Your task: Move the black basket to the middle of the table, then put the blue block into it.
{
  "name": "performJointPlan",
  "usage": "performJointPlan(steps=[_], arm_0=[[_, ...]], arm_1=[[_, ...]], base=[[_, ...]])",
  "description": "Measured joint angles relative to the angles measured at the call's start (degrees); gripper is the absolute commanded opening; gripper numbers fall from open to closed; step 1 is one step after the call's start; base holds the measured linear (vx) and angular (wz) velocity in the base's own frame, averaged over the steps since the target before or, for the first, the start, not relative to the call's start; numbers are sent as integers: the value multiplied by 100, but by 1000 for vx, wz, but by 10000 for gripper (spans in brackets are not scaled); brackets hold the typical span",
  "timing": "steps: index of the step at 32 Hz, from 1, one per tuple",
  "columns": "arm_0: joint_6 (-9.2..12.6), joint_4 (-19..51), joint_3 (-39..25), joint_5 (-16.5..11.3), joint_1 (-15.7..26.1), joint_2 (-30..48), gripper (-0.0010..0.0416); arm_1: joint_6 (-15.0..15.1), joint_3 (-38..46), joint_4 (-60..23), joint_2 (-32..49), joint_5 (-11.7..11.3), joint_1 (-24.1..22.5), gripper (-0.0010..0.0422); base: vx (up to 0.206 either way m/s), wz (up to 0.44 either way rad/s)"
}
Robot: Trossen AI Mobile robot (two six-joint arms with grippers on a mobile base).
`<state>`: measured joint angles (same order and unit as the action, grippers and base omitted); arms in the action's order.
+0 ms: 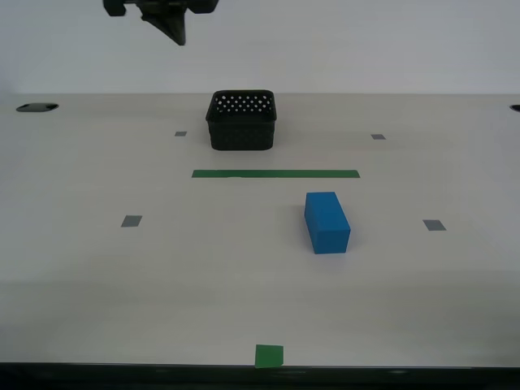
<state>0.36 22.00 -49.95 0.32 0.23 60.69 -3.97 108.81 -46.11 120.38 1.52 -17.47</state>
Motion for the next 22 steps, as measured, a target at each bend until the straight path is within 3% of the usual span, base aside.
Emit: performJointPlan(steps=[2,9,19,22], arm_0=[[-22,4,20,0,-2,2,0],[-55,111,20,2,-4,2,0],[-59,133,22,0,0,2,0],[-61,138,24,2,-2,2,1]], arm_1=[[-11,442,-170,474,151,-103,0],[-48,1012,-310,1364,170,-289,0],[-107,977,-7,1429,164,-284,0],[-317,968,-2,1434,166,-291,1]], base=[[0,0],[0,0],[0,0],[0,0]])
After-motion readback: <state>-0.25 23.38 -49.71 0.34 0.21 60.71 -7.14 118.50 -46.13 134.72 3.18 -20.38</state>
